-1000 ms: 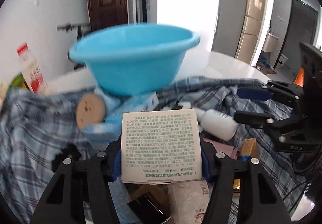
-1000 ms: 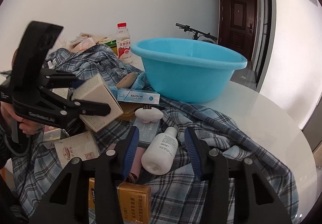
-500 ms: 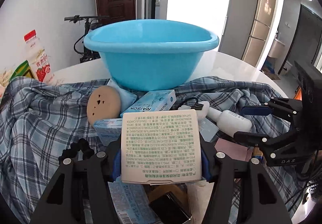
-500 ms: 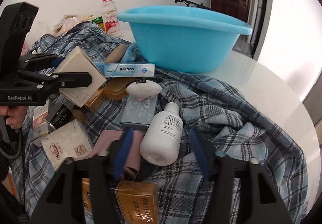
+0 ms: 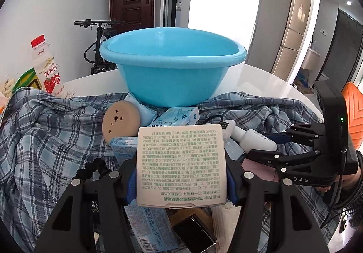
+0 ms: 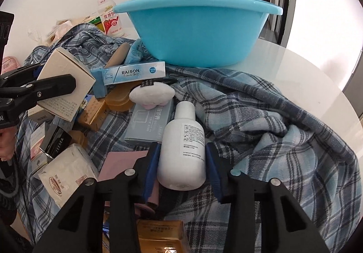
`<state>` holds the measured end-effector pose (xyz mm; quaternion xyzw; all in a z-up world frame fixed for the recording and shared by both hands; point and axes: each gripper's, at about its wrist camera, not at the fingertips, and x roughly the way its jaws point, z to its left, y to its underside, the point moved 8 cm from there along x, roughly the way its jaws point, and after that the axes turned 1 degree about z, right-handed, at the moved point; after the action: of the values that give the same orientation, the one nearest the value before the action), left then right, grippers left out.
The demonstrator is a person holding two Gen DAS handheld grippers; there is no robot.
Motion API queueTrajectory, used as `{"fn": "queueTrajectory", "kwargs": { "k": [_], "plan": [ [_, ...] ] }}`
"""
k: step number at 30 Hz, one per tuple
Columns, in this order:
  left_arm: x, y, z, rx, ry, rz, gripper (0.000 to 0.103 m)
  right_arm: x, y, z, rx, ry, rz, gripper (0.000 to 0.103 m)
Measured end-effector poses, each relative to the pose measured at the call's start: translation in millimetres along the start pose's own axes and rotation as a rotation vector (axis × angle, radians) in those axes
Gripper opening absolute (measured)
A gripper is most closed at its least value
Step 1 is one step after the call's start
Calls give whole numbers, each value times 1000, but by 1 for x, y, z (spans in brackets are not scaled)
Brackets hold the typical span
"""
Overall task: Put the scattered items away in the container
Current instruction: 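Close the right tool on the white plastic bottle while the left tool holds the box, then lift the white bottle with the right tool while the left tool holds the box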
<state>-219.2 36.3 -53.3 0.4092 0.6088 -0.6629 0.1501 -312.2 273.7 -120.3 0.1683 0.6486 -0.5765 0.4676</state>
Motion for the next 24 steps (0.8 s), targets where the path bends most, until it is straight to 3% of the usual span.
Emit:
{"fn": "queueTrajectory", "kwargs": {
  "k": [6, 18, 20, 24],
  "plan": [
    [-3, -2, 4, -16, -20, -19, 62, -18, 3, -1, 9, -2, -28, 39],
    [-9, -4, 2, 2, -35, -40, 62, -82, -14, 17, -53, 52, -239, 38],
    [-9, -4, 2, 5, -34, -40, 62, -80, -13, 21, -58, 53, -227, 38],
    [-11, -5, -1, 22, -31, -46, 62, -53, -1, 20, -26, 43, -103, 38]
  ]
}}
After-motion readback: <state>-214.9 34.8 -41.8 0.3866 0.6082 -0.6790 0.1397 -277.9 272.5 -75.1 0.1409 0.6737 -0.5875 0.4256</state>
